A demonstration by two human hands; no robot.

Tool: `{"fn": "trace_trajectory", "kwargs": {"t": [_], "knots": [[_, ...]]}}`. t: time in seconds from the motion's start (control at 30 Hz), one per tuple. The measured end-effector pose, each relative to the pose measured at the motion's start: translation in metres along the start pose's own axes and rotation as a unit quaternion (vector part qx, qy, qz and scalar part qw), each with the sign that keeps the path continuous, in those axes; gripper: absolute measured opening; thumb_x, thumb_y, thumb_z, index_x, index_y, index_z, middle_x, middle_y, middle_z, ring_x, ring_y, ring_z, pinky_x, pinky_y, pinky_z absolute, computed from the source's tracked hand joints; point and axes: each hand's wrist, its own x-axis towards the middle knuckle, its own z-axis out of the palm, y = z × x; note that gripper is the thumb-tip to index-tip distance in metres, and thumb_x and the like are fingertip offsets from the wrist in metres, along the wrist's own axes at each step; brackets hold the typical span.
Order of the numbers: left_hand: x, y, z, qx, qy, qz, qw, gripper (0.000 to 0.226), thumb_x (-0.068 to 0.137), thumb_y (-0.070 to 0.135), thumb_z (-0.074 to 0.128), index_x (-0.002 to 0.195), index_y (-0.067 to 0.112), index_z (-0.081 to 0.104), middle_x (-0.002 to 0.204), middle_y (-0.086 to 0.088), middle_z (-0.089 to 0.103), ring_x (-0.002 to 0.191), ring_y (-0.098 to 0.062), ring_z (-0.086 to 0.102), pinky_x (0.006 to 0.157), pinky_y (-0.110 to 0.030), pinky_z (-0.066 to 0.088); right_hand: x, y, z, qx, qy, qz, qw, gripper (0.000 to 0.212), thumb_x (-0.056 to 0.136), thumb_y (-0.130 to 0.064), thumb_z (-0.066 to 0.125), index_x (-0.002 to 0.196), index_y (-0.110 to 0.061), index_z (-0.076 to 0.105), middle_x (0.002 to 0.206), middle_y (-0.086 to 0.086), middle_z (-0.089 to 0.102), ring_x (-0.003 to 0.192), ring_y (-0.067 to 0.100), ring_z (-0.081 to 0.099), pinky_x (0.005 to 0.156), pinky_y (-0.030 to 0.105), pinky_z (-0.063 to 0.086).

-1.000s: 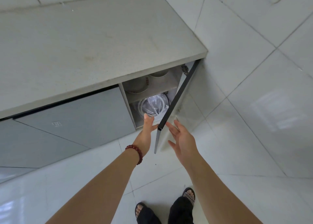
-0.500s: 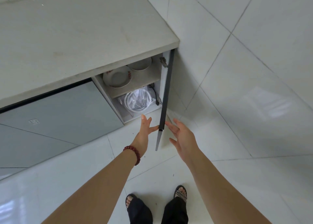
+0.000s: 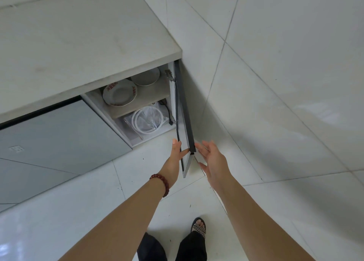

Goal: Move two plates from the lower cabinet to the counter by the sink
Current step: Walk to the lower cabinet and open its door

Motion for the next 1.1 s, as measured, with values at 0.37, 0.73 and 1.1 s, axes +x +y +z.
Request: {"fn": "trace_trajectory", "kwargs": {"t": [0.37,0.73,1.1], "knots": [[-0.005,0.019,0.023,0.002,0.022,0.019,1.000,0.102,0.056,0.083,0.002,0.145,0.037,0.016,0.148,0.012,0.037,0.144,-0.016,0.012,0.113,-0.051,0.004,-0.004,-0.026,-0.022,-0.016,0.000,-0.002,1.000,0.049,0.100,-0.044,0.022,0.139,-0.020,0.041,0.136,-0.004,0.055,0.132,0.015,0.040,0.113,0.042,0.025],[-0.015,0.058,0.041,0.006,0.035,0.054,0.998,0.091,0.065,0.079,0.001,0.144,0.038,0.020,0.148,0.007,0.037,0.141,-0.021,0.021,0.112,-0.051,0.009,-0.015,-0.061,-0.028,-0.028,-0.023,-0.039,0.999,0.049,0.100,-0.043,0.025,0.140,-0.020,0.040,0.137,0.000,0.055,0.134,0.020,0.039,0.113,0.043,0.028],[-0.024,0.070,0.028,-0.036,0.087,0.076,0.993,0.071,0.087,0.063,0.000,0.145,0.031,0.024,0.148,0.003,0.037,0.139,-0.024,0.026,0.114,-0.052,0.011,-0.005,-0.066,-0.011,-0.041,-0.050,-0.035,0.997,0.043,0.100,-0.042,0.031,0.135,-0.022,0.046,0.119,-0.009,0.062,0.125,0.013,0.045,0.101,0.036,0.035]]}}
